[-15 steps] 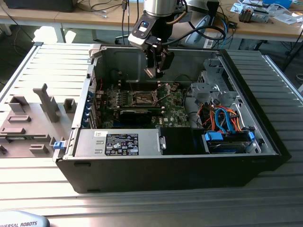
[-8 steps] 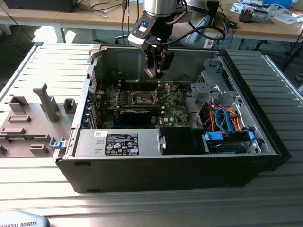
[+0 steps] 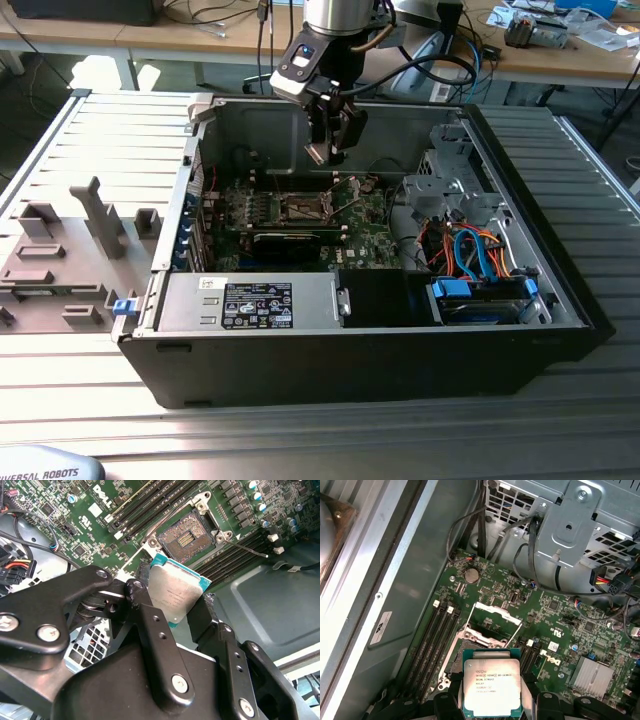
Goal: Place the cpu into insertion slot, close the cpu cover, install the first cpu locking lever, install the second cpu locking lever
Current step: 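Place the cpu into insertion slot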
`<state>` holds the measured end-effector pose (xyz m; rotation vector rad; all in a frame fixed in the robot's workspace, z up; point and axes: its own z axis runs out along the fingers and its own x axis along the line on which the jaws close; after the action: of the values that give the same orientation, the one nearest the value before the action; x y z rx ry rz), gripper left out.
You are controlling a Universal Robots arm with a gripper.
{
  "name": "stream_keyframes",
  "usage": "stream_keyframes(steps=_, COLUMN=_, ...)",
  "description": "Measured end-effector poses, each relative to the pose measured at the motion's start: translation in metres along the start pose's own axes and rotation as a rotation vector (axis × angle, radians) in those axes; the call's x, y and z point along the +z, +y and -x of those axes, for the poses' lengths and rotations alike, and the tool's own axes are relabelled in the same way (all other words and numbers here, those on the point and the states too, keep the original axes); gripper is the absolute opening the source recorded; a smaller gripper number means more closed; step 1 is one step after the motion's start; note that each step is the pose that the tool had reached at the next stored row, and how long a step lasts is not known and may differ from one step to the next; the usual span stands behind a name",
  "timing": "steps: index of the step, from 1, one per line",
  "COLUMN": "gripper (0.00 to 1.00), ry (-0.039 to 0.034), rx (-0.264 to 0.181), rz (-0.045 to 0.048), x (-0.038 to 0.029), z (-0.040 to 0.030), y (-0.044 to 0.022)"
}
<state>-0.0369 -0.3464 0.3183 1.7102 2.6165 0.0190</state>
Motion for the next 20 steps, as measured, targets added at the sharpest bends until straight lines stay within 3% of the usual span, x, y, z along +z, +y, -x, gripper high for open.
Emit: stream_keyframes(steps=20, gripper=0.54, ry=-0.0002, rx=0.012, rz=0.0000, x=0.0003, z=0.0000, y=0.0000)
